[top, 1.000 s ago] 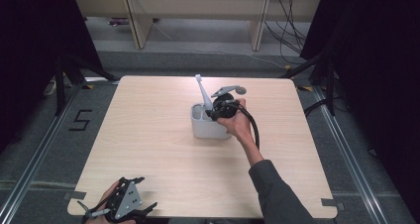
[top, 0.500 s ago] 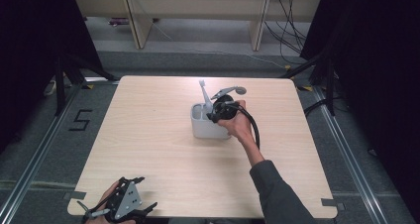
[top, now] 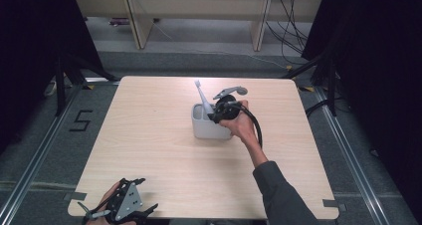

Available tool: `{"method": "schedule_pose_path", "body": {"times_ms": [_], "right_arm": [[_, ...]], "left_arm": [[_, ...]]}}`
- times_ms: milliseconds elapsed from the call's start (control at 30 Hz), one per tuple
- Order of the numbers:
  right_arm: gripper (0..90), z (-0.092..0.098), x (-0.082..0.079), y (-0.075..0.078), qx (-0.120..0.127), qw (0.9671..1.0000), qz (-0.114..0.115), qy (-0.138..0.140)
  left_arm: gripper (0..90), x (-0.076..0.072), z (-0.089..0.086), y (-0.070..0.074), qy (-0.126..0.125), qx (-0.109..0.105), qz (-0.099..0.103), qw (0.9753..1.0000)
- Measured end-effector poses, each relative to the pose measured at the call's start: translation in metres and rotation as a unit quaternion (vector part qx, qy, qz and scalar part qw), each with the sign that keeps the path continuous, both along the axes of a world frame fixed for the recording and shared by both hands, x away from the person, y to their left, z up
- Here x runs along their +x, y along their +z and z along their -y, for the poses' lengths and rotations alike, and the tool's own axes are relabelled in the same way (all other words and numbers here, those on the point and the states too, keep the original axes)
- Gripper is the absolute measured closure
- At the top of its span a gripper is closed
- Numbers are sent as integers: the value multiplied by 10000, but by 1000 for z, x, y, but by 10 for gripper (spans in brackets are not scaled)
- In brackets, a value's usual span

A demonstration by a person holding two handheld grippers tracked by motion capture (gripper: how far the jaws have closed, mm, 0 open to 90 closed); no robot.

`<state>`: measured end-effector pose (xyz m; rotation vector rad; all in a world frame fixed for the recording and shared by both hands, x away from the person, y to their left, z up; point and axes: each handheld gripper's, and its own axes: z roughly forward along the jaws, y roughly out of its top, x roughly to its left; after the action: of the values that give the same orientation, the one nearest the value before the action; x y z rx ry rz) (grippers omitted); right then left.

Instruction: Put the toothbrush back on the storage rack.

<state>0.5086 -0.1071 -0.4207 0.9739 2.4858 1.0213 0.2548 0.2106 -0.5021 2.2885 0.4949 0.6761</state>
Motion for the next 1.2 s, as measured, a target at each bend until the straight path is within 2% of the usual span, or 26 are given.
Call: {"method": "schedule_pose_path", "body": {"times_ms": [67, 167, 233, 500, 600, 633, 667, 700, 800, 833, 867, 900, 933, 967, 1000, 1100, 1133, 1167, 1200], "right_arm": [[624, 3, 0, 2, -63, 10000, 7, 33], [616, 8, -4, 7, 120, 9998, 151, 45], [610, 12, -6, 11, 175, 9997, 147, 46], [589, 19, -16, 22, 374, 9992, 132, -48], [572, 20, -20, 23, 508, 9985, 204, -8], [566, 21, -19, 24, 457, 9985, 286, 74], [555, 21, -20, 24, 492, 9983, 320, 25], [543, 23, -21, 25, 542, 9984, 171, 58], [513, 24, -23, 25, 518, 9978, 393, 92], [500, 25, -25, 27, 571, 9980, 270, 55], [485, 26, -25, 28, 522, 9980, 339, 85], [465, 26, -28, 30, 574, 9981, 217, -28], [465, 26, -28, 30, 574, 9981, 217, -28], [428, 27, -29, 30, 643, 9973, 349, -46], [410, 28, -31, 32, 655, 9974, 280, -78], [365, 32, -34, 34, 673, 9969, 403, -48], [358, 33, -37, 35, 727, 9968, 329, -95], [350, 35, -37, 35, 693, 9966, 442, -48], [350, 35, -37, 35, 693, 9966, 442, -48]], "left_arm": [[151, 0, 0, 0, 7, -24, 2, 10000], [151, 0, 0, -1, 6, -33, -3, 10000], [150, 0, 0, 0, 10, 35, 36, 10000], [151, 0, 0, -1, 21, -20, 21, 10000], [151, 0, 0, -1, 13, -35, 1, 10000], [151, 0, 0, -1, 17, -38, 0, 10000], [150, 0, 0, 0, 13, -28, 16, 10000], [151, 0, 0, 0, 11, -21, 14, 10000], [150, 0, 0, -1, 14, -34, -4, 10000], [151, -1, 0, -1, 29, -20, -14, 10000], [151, -1, 0, -1, 29, -20, -14, 10000], [150, 0, 0, -1, 17, -40, -7, 10000], [150, 0, 0, -1, 17, -40, -7, 10000], [150, 0, 0, -1, 30, -24, -14, 10000], [151, 0, 0, -1, 30, -24, -14, 10000], [150, 0, 0, -1, 31, -38, -10, 10000], [151, 0, 0, -1, 31, -38, -10, 10000], [151, 0, -1, 0, -16, 52, 3, 10000], [150, 0, -1, 0, -16, 52, 3, 10000]]}}
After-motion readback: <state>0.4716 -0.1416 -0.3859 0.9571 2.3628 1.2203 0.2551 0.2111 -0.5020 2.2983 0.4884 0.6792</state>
